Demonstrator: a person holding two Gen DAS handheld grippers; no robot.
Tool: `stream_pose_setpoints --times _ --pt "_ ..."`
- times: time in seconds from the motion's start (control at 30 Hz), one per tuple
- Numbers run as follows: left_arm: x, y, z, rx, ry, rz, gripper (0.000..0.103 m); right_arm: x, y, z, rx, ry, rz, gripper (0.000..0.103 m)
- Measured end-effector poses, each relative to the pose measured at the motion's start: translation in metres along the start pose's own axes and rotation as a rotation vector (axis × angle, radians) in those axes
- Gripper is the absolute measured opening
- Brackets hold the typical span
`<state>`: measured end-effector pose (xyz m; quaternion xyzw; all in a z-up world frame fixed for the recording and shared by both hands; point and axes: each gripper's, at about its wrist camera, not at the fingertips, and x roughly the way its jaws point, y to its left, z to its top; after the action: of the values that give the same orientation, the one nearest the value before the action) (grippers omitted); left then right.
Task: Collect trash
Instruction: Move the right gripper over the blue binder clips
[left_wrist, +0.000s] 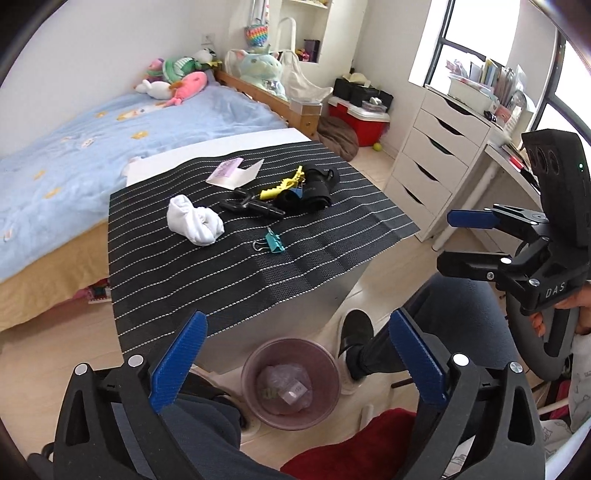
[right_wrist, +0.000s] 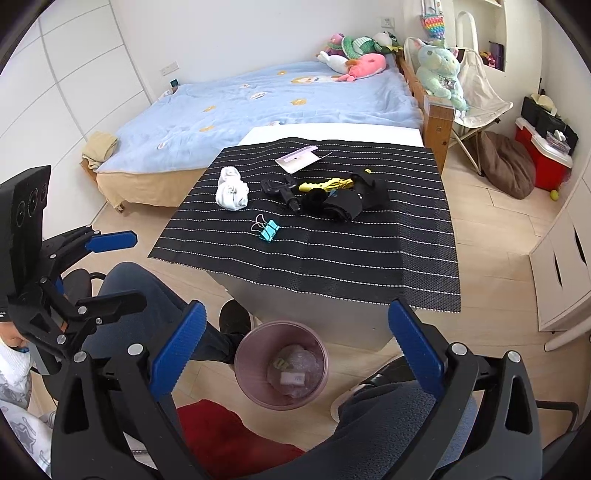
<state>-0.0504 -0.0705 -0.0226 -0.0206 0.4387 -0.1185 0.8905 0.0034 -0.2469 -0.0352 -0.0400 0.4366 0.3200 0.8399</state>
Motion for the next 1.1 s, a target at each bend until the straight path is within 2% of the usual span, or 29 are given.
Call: stream_pose_setpoints --times 0.4,0.57,0.8,1.1 --pt "-0.002 0.017 0.001 -0.043 -0.026 0.043 0.095 0.01 0.006 0.007 -0.029 0.013 0.028 0.098" --pt "-0.005 0.027 0.005 -0.059 -0.042 0.061 0.095 0.019 0.012 0.019 -0.099 0.004 0.081 0.098" --pt "-0.007 0.039 0.004 -0.082 -0.049 0.071 0.095 0.041 0.025 0.041 -0.227 0.03 0.097 0.098" --pt "-0.006 0.05 0.003 -0.108 -0.047 0.073 0.095 0.087 0.038 0.067 -0.406 0.136 0.125 0.098"
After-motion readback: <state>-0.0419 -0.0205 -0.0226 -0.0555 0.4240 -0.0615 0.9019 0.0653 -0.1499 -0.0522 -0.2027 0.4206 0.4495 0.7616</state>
